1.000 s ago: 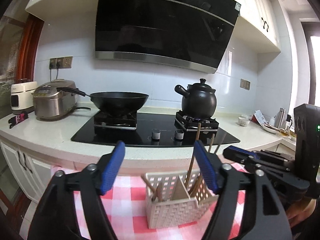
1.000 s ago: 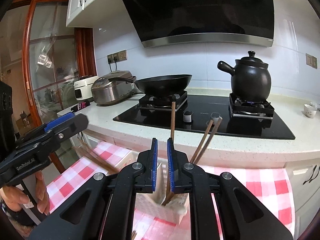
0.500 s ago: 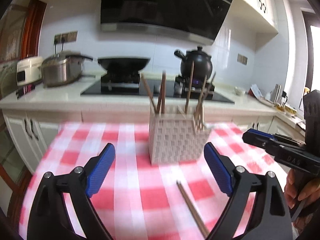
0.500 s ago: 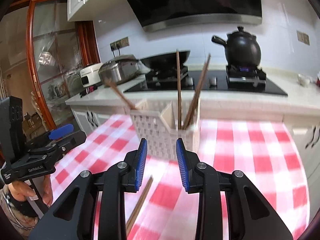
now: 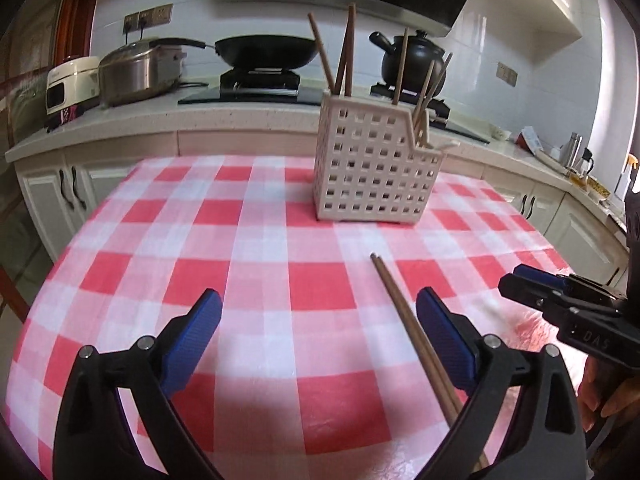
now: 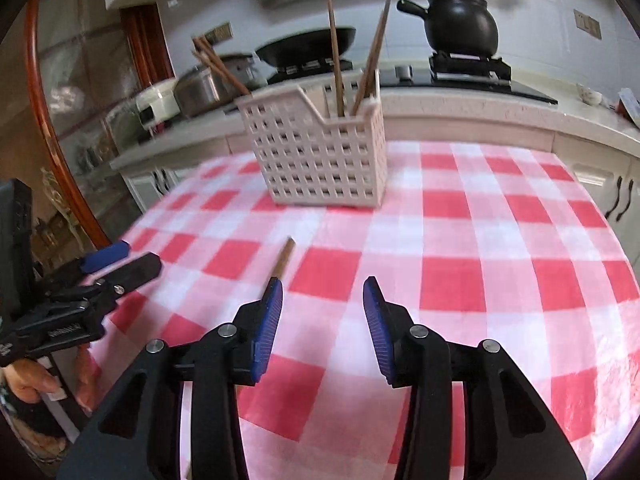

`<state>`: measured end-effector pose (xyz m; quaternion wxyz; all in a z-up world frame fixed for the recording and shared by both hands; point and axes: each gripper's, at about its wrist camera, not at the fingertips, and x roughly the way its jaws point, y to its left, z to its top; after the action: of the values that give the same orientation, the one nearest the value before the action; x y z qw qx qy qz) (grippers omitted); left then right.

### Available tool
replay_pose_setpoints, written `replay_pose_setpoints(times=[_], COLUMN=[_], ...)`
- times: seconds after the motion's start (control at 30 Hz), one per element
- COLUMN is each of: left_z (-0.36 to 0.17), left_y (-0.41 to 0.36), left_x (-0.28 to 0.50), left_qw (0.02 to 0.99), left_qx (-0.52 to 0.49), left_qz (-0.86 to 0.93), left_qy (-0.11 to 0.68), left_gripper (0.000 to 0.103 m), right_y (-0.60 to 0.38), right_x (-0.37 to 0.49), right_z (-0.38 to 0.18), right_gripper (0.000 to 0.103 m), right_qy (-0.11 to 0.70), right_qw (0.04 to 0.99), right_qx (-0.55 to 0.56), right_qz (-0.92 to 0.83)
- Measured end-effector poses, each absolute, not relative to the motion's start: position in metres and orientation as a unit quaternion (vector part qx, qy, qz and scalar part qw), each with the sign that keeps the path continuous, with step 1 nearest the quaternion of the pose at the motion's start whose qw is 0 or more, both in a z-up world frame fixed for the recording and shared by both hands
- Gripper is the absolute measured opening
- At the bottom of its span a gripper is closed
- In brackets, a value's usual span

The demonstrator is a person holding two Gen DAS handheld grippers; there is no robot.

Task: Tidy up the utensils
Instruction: 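Move both open grippers down to the last wooden chopsticks on the cloth, then close the right gripper on one chopstick while the left gripper grasps another chopstick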

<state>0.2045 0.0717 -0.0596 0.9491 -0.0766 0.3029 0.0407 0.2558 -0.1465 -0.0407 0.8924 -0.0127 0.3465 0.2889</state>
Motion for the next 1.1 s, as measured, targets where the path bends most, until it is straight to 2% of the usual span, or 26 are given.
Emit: replay_pose_setpoints(times=[0.3,0.9,1.1], left_z=[-0.075,-0.067,-0.069], left_y=[0.079,0.112,0.125], left_x=[0.207,0.191,0.188], left_qw=[0.938,0.948,0.947], left_qx=[-0.077,-0.075,-0.105], left_qz=[0.07,0.08,0.066], left_qy=[0.331,0.3,0.296], left_gripper=[0.095,0.097,0.097], right_y=[-0.127,-0.066,-0.057], right_x=[0.263,0.279,0.278], right_z=[-0.061,-0.074,-0.077], right_gripper=[0.041,0.041,0.035], right_qy=[0.383,0.414,0.416], right_qw=[0.882,0.88,0.883], right_qx=[-0.033,-0.07,-0.097], right_qz=[0.274,0.224,0.196])
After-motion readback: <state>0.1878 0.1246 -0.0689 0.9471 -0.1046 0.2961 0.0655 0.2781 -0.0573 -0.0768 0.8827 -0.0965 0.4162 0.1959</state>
